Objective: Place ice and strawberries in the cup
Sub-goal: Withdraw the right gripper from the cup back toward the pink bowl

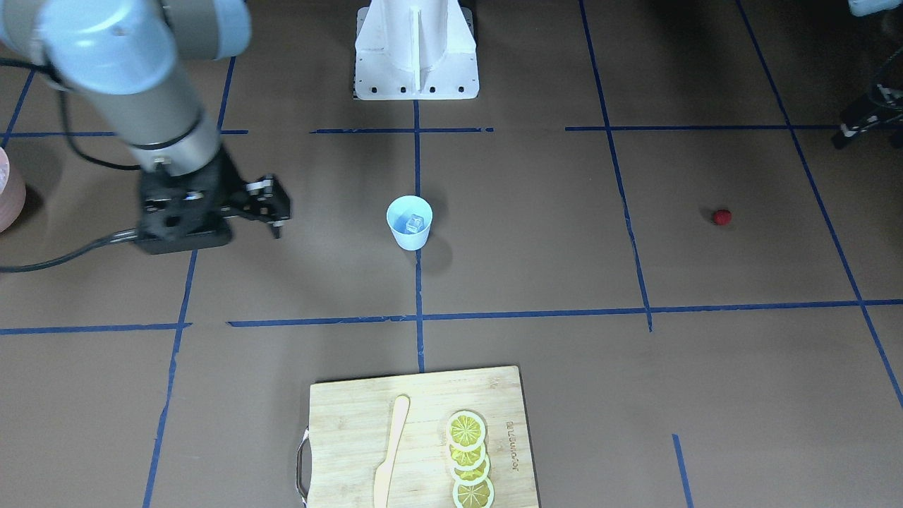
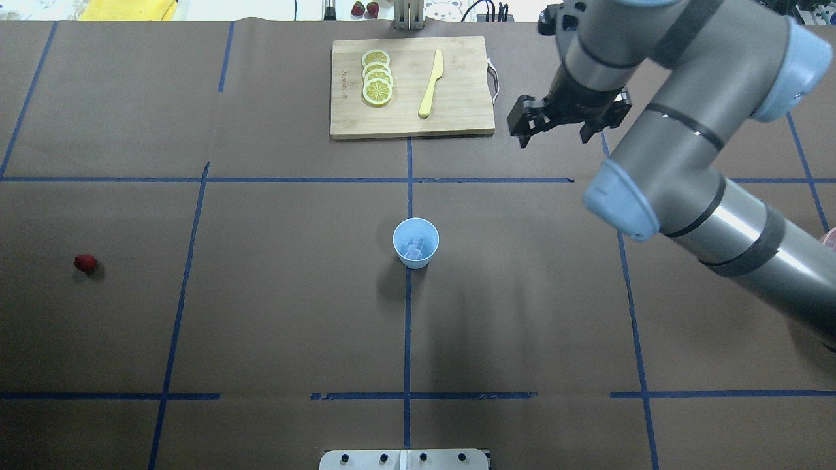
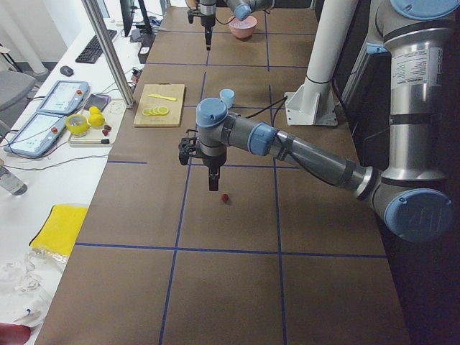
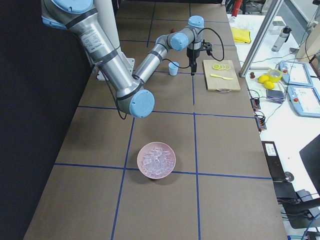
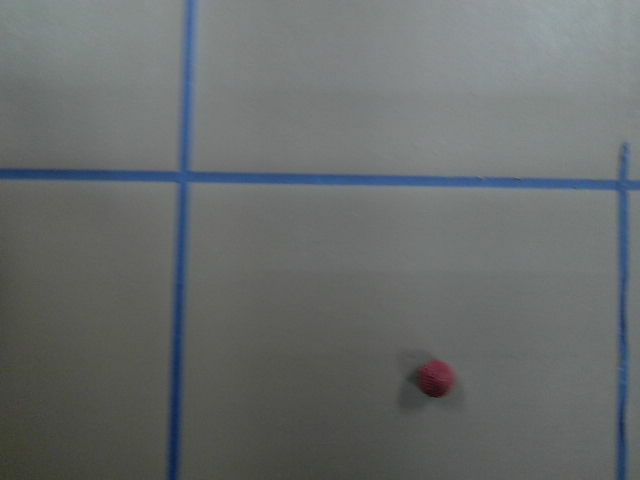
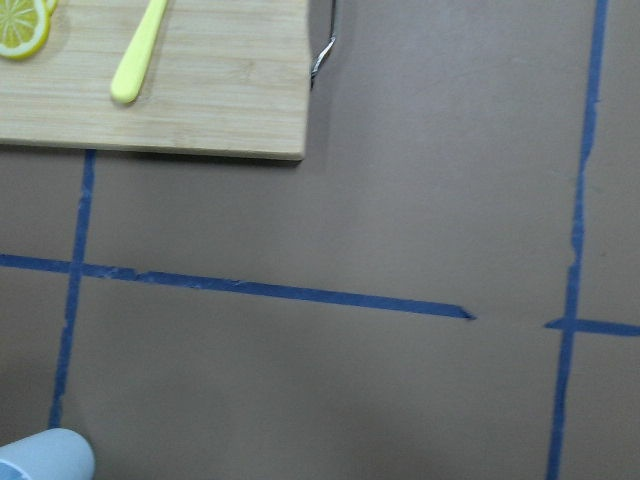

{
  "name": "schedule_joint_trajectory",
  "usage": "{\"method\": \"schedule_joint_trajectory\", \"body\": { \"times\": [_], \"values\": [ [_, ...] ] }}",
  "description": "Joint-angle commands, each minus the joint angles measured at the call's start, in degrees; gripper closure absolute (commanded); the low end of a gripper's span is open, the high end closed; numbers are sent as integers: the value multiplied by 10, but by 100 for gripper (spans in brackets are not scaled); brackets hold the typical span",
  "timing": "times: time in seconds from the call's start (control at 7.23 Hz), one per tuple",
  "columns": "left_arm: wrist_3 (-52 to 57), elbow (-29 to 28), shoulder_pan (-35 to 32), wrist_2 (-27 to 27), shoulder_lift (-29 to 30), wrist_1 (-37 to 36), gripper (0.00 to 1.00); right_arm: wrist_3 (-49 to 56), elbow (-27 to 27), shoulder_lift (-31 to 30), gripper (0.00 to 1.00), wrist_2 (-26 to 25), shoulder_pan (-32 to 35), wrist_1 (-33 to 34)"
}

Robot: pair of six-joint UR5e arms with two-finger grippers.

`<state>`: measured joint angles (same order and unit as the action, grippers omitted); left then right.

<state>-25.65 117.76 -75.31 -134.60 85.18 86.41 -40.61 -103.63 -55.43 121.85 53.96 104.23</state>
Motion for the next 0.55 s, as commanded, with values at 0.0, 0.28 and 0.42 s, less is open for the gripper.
{"method": "schedule_joint_trajectory", "body": {
  "times": [0.0,0.28,0.42],
  "values": [
    [-145,8,89,55,-33,115,0,145,-5,-71,0,29,81,-1],
    [-242,-38,168,122,-43,232,2,224,-5,-109,0,71,141,-1],
    [-290,-83,196,138,-42,311,3,252,-5,-126,0,78,157,-2]
  ]
}}
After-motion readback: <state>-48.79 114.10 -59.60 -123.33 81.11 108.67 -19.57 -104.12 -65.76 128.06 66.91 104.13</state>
